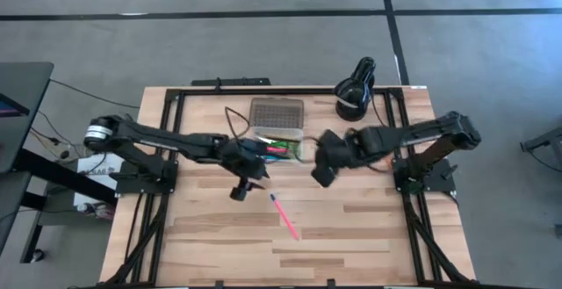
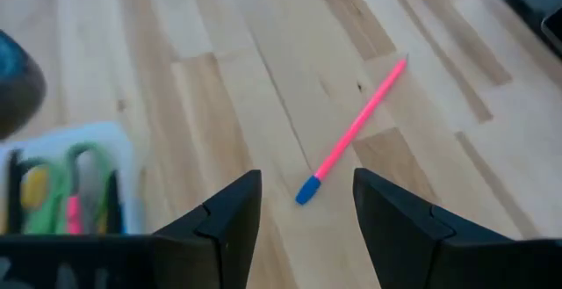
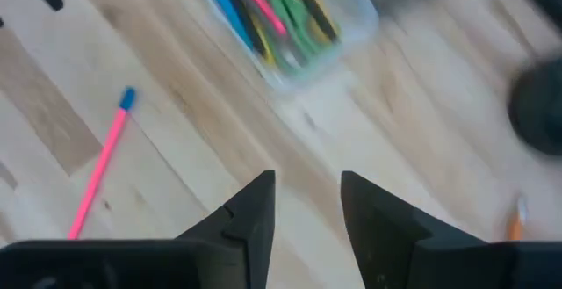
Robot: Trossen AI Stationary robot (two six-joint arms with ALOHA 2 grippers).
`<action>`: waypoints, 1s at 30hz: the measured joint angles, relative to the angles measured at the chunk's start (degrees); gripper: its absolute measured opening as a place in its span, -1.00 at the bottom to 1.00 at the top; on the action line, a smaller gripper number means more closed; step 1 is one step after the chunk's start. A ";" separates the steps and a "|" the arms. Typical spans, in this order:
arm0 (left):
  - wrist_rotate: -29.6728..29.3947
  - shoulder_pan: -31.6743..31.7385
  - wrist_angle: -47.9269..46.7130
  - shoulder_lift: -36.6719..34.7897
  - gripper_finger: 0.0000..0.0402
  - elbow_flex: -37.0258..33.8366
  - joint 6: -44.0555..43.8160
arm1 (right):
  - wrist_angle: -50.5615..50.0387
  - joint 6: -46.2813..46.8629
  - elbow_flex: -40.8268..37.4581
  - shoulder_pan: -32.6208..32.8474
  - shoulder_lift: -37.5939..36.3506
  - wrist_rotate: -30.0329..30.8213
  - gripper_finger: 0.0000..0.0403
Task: Pick & place school supplies into a supply box
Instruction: Put the pink pencil into the supply box
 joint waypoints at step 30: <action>2.51 -4.86 19.56 24.51 -0.12 0.35 12.22 | -10.28 58.07 -7.43 29.98 -0.51 1.45 -0.41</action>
